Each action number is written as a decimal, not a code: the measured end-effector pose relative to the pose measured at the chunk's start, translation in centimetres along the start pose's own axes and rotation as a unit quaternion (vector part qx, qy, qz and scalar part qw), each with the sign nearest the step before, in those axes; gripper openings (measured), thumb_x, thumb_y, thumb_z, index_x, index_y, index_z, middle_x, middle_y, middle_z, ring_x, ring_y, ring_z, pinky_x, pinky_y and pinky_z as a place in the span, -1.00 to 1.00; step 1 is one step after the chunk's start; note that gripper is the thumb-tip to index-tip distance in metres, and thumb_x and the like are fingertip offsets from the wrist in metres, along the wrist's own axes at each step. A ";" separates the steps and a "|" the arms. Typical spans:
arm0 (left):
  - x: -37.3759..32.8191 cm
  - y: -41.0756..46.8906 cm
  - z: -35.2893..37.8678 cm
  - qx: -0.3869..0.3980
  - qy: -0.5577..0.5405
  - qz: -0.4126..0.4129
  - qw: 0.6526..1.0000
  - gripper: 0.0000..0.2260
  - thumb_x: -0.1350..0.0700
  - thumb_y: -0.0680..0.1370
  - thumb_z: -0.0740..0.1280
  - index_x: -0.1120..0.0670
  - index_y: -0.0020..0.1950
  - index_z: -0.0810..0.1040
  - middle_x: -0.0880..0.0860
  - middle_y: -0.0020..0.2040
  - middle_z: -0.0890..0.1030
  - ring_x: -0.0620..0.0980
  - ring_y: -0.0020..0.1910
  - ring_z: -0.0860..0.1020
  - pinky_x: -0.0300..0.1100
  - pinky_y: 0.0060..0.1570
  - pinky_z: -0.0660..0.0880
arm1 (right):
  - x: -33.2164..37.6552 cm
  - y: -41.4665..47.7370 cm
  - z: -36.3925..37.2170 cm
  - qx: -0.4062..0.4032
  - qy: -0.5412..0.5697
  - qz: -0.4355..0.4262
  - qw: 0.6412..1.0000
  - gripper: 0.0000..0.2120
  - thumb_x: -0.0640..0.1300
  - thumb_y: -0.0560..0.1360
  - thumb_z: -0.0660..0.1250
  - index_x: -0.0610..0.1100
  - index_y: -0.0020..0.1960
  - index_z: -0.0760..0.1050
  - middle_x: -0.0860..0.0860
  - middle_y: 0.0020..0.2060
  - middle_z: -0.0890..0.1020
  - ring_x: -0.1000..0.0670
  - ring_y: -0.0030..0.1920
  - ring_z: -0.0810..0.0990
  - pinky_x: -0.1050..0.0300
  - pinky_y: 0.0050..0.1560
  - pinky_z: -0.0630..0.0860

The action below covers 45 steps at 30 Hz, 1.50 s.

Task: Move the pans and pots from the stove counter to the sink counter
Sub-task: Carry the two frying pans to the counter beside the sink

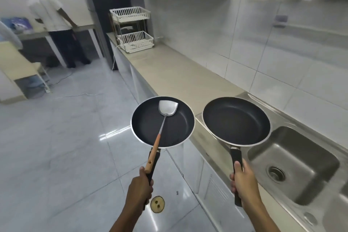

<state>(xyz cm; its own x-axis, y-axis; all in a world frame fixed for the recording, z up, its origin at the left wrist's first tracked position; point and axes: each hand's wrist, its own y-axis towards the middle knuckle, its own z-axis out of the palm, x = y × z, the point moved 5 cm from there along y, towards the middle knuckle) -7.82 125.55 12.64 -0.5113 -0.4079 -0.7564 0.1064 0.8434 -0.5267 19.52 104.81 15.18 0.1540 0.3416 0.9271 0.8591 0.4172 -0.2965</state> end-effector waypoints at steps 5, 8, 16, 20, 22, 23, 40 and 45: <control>-7.5 10.8 1.4 0.056 0.034 0.015 0.998 -0.39 -0.23 0.68 -0.05 0.13 -0.32 0.49 -0.03 -0.62 0.41 -0.07 -0.64 0.33 -0.26 -0.60 0.28 | 3.8 7.2 6.8 -0.027 0.017 0.013 0.999 -0.84 -0.08 0.69 0.11 0.00 0.18 0.45 -0.13 -0.36 0.45 -0.01 -0.46 0.38 0.10 -0.49 0.37; -11.7 18.2 3.6 0.082 0.045 0.026 0.995 -0.38 -0.24 0.68 -0.04 0.14 -0.32 0.50 -0.02 -0.60 0.42 -0.08 -0.66 0.33 -0.25 -0.60 0.28 | 5.2 13.0 10.9 -0.051 0.039 0.024 0.998 -0.83 -0.11 0.69 0.10 -0.03 0.13 0.47 -0.10 -0.39 0.42 0.04 -0.51 0.35 0.12 -0.52 0.33; -25.6 37.9 10.3 0.137 0.130 0.045 0.981 -0.39 -0.22 0.68 -0.05 0.14 -0.35 0.45 0.00 -0.61 0.39 -0.03 -0.67 0.32 -0.21 -0.55 0.28 | 7.7 29.7 20.4 -0.150 0.095 0.064 0.982 -0.79 -0.10 0.67 0.13 0.04 0.22 0.48 -0.07 -0.46 0.43 0.02 -0.56 0.35 0.13 -0.53 0.32; -32.6 45.8 12.7 0.155 0.178 0.058 0.970 -0.42 -0.16 0.70 -0.02 0.15 -0.35 0.45 0.02 -0.61 0.39 -0.02 -0.67 0.32 -0.23 -0.56 0.27 | 9.2 34.6 23.7 -0.207 0.102 0.106 0.967 -0.72 -0.08 0.67 0.15 0.16 0.32 0.43 -0.09 -0.42 0.48 -0.01 -0.55 0.40 0.16 -0.54 0.37; -35.4 49.0 14.2 0.167 0.200 0.070 0.963 -0.45 -0.12 0.70 -0.01 0.15 -0.34 0.45 0.03 -0.60 0.39 0.00 -0.65 0.32 -0.22 -0.55 0.28 | 9.7 36.4 25.0 -0.221 0.127 0.126 0.959 -0.69 -0.09 0.66 0.15 0.18 0.35 0.42 -0.10 -0.45 0.45 -0.03 -0.53 0.38 0.15 -0.53 0.35; -37.0 50.6 15.1 0.178 0.215 0.083 0.957 -0.48 -0.07 0.70 0.01 0.16 -0.33 0.46 0.04 -0.60 0.40 0.02 -0.64 0.33 -0.21 -0.54 0.28 | 10.0 37.5 25.6 -0.231 0.140 0.131 0.954 -0.67 -0.09 0.66 0.15 0.22 0.35 0.41 -0.10 -0.46 0.44 -0.03 -0.54 0.37 0.15 -0.53 0.34; -49.4 70.0 24.6 0.305 0.338 0.173 0.874 -0.62 0.06 0.67 0.05 0.17 -0.23 0.51 0.10 -0.51 0.52 0.09 -0.57 0.43 -0.14 -0.55 0.38 | 12.8 48.1 38.1 -0.363 0.179 0.170 0.899 -0.67 -0.12 0.66 0.14 0.20 0.32 0.47 -0.08 -0.45 0.42 0.01 -0.55 0.30 0.17 -0.54 0.27; -50.6 71.7 25.8 0.321 0.377 0.228 0.838 -0.82 0.14 0.64 0.15 0.14 -0.06 0.50 0.11 -0.46 0.57 0.08 -0.58 0.46 -0.08 -0.54 0.44 | 12.3 49.1 39.0 -0.384 0.172 0.183 0.888 -0.65 -0.12 0.67 0.14 0.13 0.40 0.42 -0.10 -0.44 0.41 0.01 -0.53 0.30 0.17 -0.54 0.27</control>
<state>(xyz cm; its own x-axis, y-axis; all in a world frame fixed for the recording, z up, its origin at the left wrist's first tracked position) 47.71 197.60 3.14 -0.6607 0.4472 -0.6028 0.7506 0.3902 -0.5332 44.58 162.31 3.14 0.5186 0.0033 0.8550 0.7796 -0.4124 -0.4713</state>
